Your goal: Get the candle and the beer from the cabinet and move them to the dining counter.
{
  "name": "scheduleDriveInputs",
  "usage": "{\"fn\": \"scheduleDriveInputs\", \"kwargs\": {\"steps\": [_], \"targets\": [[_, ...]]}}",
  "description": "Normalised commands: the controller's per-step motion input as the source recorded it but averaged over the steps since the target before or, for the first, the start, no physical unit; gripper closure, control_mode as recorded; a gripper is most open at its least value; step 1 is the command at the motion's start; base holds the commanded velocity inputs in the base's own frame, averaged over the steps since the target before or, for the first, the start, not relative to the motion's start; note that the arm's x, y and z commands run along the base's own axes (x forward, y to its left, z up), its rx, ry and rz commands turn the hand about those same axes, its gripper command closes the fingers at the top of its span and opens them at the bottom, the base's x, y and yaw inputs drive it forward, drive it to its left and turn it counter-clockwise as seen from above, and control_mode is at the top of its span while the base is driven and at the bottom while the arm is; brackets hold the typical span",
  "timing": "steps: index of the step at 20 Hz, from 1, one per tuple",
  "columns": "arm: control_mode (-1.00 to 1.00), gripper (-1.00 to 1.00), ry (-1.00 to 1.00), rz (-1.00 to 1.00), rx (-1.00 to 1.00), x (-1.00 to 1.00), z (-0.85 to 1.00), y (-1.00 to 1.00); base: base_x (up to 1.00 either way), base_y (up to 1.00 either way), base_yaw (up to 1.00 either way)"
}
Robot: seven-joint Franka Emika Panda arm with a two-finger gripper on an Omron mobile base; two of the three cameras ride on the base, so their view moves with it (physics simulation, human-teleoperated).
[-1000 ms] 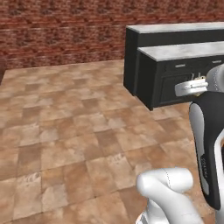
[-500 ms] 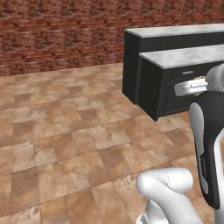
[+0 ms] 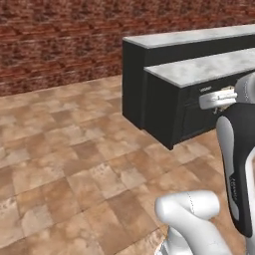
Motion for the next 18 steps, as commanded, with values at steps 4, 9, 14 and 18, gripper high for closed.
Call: {"fn": "scheduleDriveInputs", "kwargs": {"steps": [4, 9, 14, 18], "targets": [[1.00, 1.00, 0.00, 0.00, 0.00, 0.00, 0.00, 0.00, 0.99, 0.94, -0.42], [1.00, 1.00, 0.00, 0.00, 0.00, 0.00, 0.00, 0.00, 0.49, 1.00, -0.46], [1.00, 1.00, 0.00, 0.00, 0.00, 0.00, 0.00, 0.00, 0.34, 1.00, -0.46], [1.00, 1.00, 0.00, 0.00, 0.00, 0.00, 0.00, 0.00, 0.53, 1.00, -0.50]]}}
